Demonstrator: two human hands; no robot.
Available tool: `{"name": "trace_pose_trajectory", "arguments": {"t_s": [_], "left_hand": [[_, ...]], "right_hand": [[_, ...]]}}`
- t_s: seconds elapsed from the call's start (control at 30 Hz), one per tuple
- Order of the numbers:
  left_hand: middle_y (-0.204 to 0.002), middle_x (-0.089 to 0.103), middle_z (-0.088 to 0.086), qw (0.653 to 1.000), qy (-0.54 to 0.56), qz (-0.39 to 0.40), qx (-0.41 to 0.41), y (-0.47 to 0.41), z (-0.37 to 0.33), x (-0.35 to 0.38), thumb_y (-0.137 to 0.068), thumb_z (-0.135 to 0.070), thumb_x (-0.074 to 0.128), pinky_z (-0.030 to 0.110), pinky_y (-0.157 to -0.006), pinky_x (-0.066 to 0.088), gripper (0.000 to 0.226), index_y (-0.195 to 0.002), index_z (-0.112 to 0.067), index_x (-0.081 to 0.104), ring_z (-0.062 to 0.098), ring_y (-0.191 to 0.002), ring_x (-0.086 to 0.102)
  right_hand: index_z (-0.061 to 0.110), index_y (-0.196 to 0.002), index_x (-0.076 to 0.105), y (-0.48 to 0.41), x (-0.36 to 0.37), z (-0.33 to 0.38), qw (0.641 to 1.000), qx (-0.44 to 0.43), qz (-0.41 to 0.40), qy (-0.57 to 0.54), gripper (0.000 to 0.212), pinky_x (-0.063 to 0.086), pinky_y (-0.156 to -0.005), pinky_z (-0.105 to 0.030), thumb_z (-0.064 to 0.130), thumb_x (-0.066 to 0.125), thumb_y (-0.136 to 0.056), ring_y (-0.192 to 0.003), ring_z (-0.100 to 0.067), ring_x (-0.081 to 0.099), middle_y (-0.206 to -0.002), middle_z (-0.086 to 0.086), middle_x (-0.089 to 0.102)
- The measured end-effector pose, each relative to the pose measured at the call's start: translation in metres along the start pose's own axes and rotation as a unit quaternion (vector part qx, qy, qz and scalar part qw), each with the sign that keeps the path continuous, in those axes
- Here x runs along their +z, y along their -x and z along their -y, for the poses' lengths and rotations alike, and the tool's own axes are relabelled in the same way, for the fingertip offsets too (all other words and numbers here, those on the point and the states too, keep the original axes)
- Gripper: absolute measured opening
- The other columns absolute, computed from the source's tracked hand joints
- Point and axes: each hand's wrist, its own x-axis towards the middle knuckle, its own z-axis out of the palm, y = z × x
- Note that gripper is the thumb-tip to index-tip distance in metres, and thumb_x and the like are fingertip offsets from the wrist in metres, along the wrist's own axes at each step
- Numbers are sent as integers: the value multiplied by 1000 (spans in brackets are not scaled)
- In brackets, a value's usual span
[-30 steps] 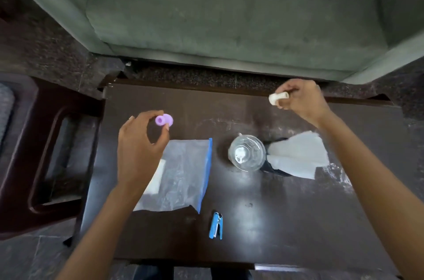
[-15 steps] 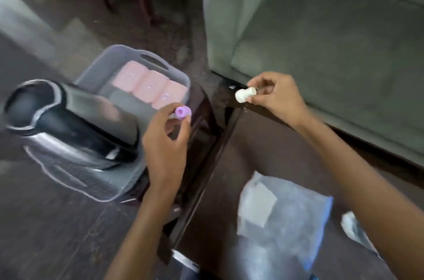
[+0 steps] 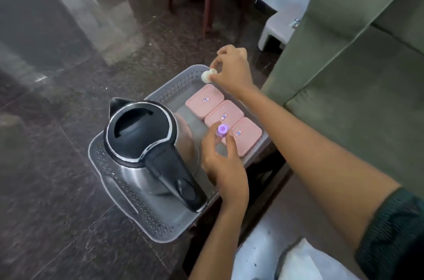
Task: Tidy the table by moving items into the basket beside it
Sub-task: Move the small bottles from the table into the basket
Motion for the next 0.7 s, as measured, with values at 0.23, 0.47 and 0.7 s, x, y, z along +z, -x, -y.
{"name": "trace_pose_trajectory", "arguments": {"t_s": [0.23,0.47,0.7], "left_hand": [[-103,70,9,996,57,-70,-12,-22,9,21,-80,-19,63,33,-88,51,29,-107,-7,65,17,-96,65],[-93,66,4,993,68,-77,-63,-24,10,24,-82,4,63,7,-69,44,27,-104,-11,65,0,-79,62],[-96,69,11,988,74,-89,-107,-30,10,32,-84,-5,63,16,-70,49,20,-102,-14,67,15,-77,64]], "right_hand": [[9,-110,65,-30,43,20,960,-82,107,244,30,32,-100,-41,16,58,-82,-136,-32,23,-129,-4,51],[10,-120,56,-39,53,30,931,-106,143,319,33,36,-95,-43,17,56,-87,-128,-29,32,-126,-8,55],[17,-89,70,-27,-15,32,977,-87,126,145,13,46,-83,-35,16,66,-76,-103,-26,55,-100,-11,65]]}}
